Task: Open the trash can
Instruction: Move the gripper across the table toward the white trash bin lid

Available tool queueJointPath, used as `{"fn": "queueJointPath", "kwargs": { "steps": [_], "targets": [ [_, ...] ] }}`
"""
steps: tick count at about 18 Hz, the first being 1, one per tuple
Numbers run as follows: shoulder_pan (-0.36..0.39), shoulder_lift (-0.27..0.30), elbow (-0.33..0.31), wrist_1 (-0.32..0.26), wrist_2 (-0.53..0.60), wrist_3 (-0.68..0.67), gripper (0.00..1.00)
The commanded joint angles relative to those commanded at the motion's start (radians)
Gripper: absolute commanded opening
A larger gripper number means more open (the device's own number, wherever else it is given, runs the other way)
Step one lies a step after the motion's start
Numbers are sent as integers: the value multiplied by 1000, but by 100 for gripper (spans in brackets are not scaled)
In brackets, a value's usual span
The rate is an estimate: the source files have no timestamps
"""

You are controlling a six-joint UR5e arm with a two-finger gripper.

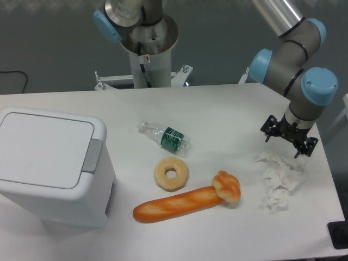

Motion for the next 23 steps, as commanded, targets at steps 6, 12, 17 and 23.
{"fn": "queueJointPath", "kwargs": {
  "steps": [6,12,17,23],
  "targets": [
    [-9,24,14,-5,-2,9,100],
    [-92,135,20,-29,-3,-215,100],
    [-184,199,18,-29,5,-477,100],
    [-278,270,21,-28,-50,-760,70]
  ]
}}
